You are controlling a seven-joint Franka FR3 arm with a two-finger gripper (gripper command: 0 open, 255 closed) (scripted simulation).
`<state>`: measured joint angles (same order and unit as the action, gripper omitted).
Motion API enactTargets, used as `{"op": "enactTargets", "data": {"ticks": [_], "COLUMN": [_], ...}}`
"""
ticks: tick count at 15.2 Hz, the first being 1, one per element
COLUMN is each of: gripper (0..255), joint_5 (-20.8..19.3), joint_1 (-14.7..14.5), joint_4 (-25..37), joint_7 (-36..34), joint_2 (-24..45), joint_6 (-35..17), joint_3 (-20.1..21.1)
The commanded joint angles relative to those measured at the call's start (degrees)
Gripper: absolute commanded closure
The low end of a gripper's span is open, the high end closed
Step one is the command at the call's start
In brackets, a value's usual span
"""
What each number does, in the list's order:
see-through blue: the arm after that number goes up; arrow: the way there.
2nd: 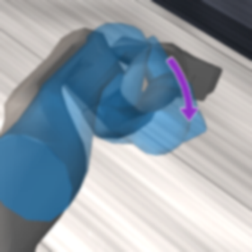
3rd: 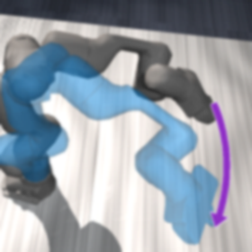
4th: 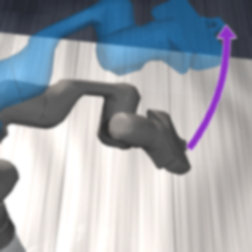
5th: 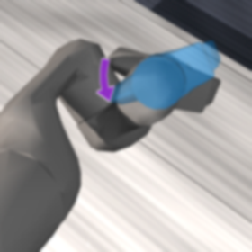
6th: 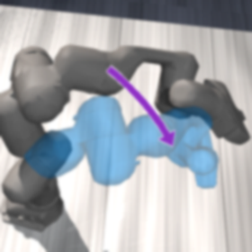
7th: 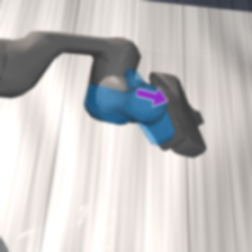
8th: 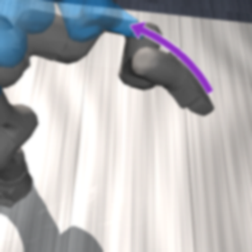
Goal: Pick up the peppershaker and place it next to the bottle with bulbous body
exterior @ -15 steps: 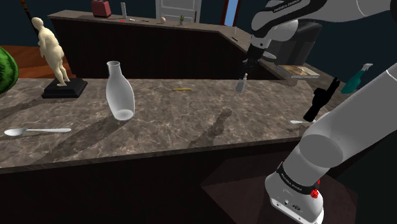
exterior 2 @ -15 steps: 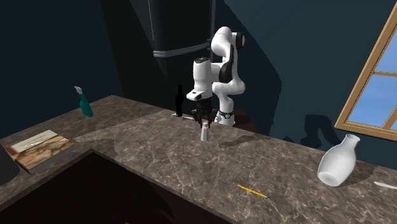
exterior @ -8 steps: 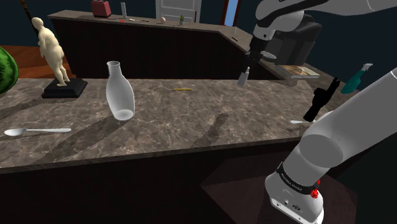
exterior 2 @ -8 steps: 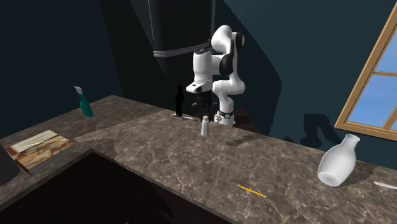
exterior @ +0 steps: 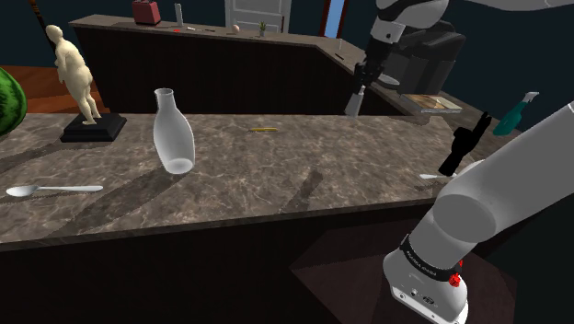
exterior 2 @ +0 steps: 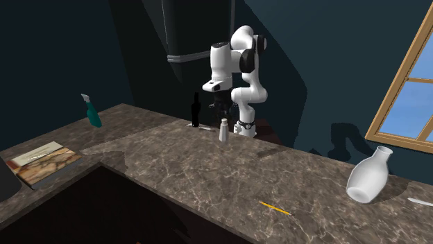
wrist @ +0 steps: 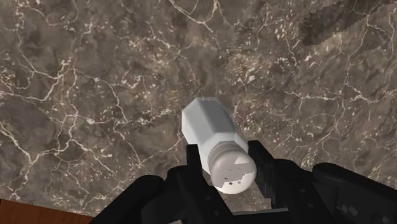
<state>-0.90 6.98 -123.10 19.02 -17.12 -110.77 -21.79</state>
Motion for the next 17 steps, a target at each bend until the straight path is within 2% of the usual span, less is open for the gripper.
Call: {"op": "enactTargets", "data": {"ticks": [1, 17], "gripper": [255, 255], "joint_5": [0.0, 0.38], "joint_1": [-0.04, -0.46], "joint_4": [1.52, 14.51], "joint_7": [-0.12, -0.75], "joint_2": [-0.08, 0.64], "joint_6": [1.6, 13.89], "joint_3": [0.1, 0.62]}}
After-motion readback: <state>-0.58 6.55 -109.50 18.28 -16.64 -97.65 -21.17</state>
